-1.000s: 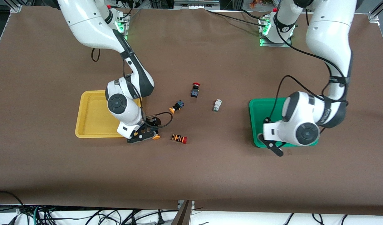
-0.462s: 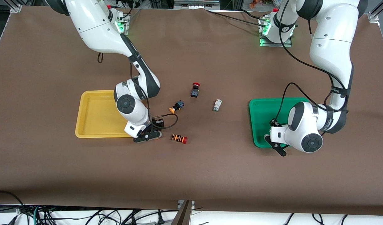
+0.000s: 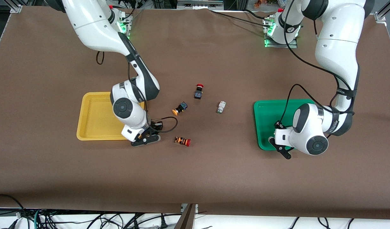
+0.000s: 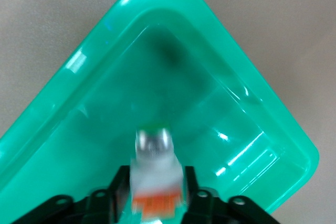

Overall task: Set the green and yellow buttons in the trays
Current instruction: 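Release the green button while the right gripper places the yellow button in the yellow tray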

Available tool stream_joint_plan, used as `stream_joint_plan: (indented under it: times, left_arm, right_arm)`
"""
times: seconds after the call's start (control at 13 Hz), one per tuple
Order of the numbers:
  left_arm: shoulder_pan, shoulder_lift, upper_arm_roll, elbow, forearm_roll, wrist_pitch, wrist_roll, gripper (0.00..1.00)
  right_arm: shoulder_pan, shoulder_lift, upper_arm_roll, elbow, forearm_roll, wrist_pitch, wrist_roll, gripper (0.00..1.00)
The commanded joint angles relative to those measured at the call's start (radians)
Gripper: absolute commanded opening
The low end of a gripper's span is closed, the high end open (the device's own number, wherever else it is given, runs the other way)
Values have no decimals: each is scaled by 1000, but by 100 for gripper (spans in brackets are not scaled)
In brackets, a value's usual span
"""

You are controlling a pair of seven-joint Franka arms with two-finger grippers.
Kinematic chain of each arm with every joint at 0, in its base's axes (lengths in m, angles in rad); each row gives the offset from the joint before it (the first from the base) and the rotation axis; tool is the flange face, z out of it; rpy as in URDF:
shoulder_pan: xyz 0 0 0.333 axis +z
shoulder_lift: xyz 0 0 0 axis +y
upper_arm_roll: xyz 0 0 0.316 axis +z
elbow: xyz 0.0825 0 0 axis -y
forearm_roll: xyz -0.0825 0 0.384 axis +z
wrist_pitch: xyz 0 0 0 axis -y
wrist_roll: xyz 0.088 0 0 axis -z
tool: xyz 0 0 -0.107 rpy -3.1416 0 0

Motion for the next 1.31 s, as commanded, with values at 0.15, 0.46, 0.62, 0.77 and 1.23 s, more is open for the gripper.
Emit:
stream_joint_plan:
  times: [0.15,0.46,0.62,0.77,1.23]
  left_arm:
    - [-4,-57,-12,-4,-2,-22,12,100]
    - [-140,-111,-43,-4,-5,-112,-223,100]
    - [-237,-105,-53,-7,-14,-112,-500,100]
    - [-318,-90,-53,-21,-20,-68,-693,100]
    - [-478,-85,-56,-268,-37,325,-1096,100]
  right_arm:
    - [-95,-126,-72,-97,10,-142,-283,19]
    - [-97,-199,-138,-310,12,-37,-329,21]
    - [-106,-189,-152,-354,12,39,-368,34]
    - [-121,-187,-152,-357,13,42,-372,82]
    - [-104,-215,-46,-253,13,-85,-27,99]
